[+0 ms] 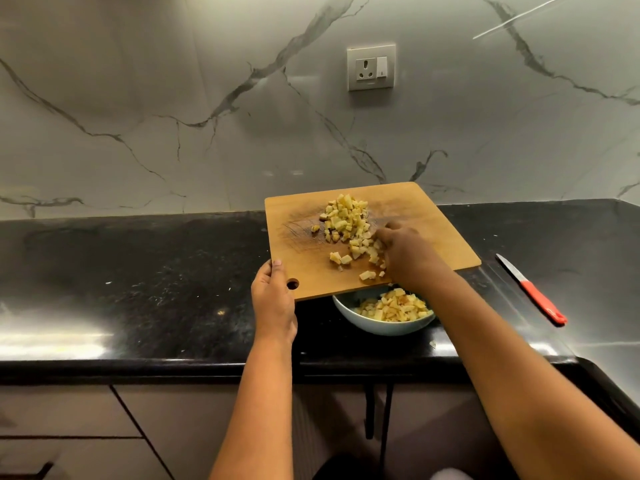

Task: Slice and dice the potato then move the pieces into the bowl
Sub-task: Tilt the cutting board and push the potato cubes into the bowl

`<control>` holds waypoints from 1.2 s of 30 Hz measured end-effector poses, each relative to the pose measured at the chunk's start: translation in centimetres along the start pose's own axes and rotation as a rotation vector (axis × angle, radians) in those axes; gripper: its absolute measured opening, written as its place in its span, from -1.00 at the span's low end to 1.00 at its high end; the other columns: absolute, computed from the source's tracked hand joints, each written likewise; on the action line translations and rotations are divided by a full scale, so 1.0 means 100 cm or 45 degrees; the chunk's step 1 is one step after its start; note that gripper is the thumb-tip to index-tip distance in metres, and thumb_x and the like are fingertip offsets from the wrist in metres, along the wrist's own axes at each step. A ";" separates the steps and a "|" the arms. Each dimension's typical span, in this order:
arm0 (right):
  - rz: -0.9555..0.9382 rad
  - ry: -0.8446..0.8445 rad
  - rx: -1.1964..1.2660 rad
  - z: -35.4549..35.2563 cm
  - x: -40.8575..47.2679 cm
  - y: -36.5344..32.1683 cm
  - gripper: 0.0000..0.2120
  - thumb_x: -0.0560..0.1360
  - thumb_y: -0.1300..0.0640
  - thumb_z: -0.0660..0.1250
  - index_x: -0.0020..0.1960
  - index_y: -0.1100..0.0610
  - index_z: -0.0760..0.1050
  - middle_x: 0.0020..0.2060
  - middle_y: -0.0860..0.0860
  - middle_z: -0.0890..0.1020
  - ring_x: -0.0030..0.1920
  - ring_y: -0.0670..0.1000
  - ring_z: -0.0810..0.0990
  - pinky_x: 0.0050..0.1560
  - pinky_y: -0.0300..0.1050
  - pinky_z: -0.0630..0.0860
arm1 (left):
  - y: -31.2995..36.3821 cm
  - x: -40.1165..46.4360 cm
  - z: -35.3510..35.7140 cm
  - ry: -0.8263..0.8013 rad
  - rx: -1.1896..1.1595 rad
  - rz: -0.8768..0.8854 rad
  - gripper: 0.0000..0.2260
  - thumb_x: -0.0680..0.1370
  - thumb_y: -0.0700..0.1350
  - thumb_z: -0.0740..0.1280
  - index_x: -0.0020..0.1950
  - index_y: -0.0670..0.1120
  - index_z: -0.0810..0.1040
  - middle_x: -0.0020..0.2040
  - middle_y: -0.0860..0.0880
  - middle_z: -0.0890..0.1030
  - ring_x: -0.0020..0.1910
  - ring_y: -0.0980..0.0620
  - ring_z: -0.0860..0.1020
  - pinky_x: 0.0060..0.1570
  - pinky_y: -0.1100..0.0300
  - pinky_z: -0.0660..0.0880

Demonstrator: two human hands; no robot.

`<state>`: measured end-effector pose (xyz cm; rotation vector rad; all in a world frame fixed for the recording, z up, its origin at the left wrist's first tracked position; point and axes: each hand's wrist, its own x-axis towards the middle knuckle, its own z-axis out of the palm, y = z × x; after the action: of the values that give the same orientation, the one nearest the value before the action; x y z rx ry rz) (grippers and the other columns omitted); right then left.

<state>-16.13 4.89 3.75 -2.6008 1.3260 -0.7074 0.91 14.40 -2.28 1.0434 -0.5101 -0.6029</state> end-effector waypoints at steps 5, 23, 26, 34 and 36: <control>-0.141 -0.037 -0.001 0.014 -0.044 -0.004 -0.58 0.58 0.38 0.08 0.38 0.16 0.43 0.29 0.05 0.41 0.24 0.11 0.37 0.30 -0.01 0.39 | 0.001 0.000 0.000 0.003 -0.015 -0.038 -0.76 0.70 -0.13 0.14 0.05 -0.13 0.59 -0.06 -0.10 0.63 -0.10 -0.03 0.58 -0.05 0.01 0.54; -0.445 -0.110 0.044 0.018 -0.010 -0.033 -0.70 0.62 0.09 0.23 0.32 0.03 0.51 0.21 -0.03 0.47 0.17 0.02 0.42 0.25 -0.02 0.43 | 0.004 -0.004 0.002 0.005 0.020 -0.022 -0.77 0.70 -0.11 0.14 0.03 -0.12 0.57 -0.09 -0.10 0.61 -0.13 -0.05 0.54 -0.08 0.00 0.53; -0.434 -0.057 0.158 0.013 -0.025 -0.016 -0.81 0.58 0.17 0.30 0.13 0.12 0.64 0.04 -0.05 0.55 0.01 -0.02 0.52 0.08 -0.01 0.53 | 0.004 -0.003 0.001 0.001 0.025 -0.024 -0.77 0.70 -0.11 0.14 0.02 -0.10 0.57 -0.09 -0.09 0.62 -0.13 -0.03 0.56 -0.10 0.03 0.54; -0.366 -0.062 0.080 -0.006 -0.062 0.008 -0.77 0.52 0.36 0.31 0.07 0.19 0.67 0.00 0.04 0.66 -0.04 0.06 0.62 0.03 -0.02 0.55 | 0.004 -0.003 0.000 -0.023 0.030 -0.020 -0.76 0.70 -0.11 0.13 0.07 -0.12 0.59 -0.01 -0.12 0.64 -0.07 -0.03 0.59 -0.05 0.03 0.57; -0.316 -0.005 0.074 -0.011 -0.061 0.010 -0.69 0.51 0.42 0.28 0.10 0.13 0.67 -0.01 0.00 0.67 -0.06 0.02 0.63 0.01 -0.07 0.58 | 0.004 -0.003 0.001 -0.018 0.026 -0.015 -0.75 0.70 -0.11 0.13 0.10 -0.15 0.58 0.00 -0.13 0.63 -0.05 -0.05 0.58 -0.06 0.04 0.57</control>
<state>-20.38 9.22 2.31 -2.7454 0.9747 -0.7618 0.71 14.72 -1.90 1.0628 -0.5242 -0.6167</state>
